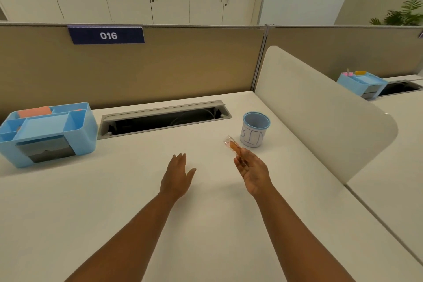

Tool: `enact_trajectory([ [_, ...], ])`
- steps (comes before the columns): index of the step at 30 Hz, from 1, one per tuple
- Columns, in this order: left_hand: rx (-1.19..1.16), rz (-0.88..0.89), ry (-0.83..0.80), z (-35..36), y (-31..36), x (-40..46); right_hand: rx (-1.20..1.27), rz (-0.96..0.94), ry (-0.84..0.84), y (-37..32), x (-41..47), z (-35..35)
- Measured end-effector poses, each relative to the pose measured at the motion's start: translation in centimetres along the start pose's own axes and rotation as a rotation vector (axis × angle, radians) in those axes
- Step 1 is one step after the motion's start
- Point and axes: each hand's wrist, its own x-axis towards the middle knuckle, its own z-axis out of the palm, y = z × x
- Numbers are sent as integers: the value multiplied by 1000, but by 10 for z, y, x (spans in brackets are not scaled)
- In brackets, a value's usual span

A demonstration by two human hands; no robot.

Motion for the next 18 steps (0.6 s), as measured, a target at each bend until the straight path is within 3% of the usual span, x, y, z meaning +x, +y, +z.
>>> enact_trajectory([
  [6, 177, 10, -43, 39, -1, 18, 7, -174, 122, -44, 45, -6],
  [9, 269, 26, 10, 55, -4, 27, -58, -255, 212, -63, 67, -4],
  [18, 310, 59, 60, 61, -7, 39, -554, -595, 460, -80, 121, -3],
])
